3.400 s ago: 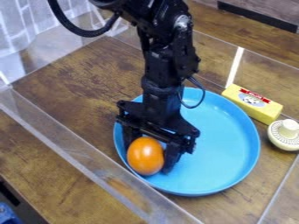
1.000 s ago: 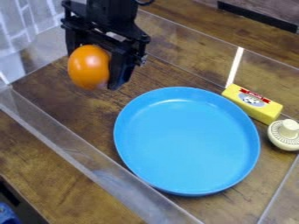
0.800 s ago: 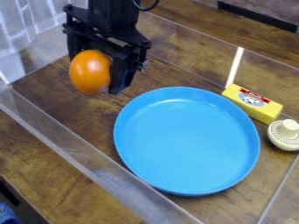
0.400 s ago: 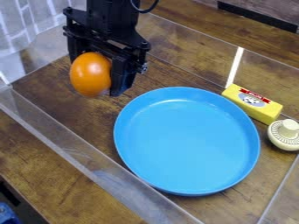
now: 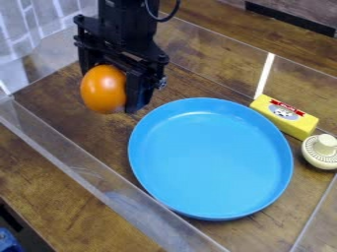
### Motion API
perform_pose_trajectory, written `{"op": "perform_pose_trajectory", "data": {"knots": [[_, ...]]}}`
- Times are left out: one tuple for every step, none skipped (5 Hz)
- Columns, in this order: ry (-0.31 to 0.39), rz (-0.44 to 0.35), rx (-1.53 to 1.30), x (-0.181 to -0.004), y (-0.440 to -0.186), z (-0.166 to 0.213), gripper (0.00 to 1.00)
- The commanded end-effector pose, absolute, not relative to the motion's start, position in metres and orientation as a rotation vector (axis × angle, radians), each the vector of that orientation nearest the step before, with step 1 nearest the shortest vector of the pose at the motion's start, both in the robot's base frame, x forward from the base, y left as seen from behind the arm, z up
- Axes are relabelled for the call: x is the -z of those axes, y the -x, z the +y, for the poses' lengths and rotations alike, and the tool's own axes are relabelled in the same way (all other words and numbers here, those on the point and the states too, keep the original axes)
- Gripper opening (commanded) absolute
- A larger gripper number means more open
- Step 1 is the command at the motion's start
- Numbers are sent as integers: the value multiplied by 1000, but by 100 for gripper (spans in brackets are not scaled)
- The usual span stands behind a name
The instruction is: Remove the orange ball from inside the blue tray and put it on the table
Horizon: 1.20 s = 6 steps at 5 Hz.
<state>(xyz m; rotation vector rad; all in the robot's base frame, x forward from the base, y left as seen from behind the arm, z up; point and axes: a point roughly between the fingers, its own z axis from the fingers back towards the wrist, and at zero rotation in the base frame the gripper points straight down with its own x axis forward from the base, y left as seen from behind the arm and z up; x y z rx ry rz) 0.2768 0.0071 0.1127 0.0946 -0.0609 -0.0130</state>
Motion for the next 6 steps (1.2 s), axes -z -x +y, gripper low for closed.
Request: {"op": "perform_pose_trajectory", "data": {"knots": [[-87, -127, 8, -127, -279, 11, 0], [-83, -134, 16, -124, -280, 12, 0], [-80, -126, 12, -118, -279, 16, 0], [-76, -120, 7, -112, -279, 20, 0], [-72, -114, 6, -107, -279, 23, 100], [-69, -115, 13, -104, -281, 27, 100]]}}
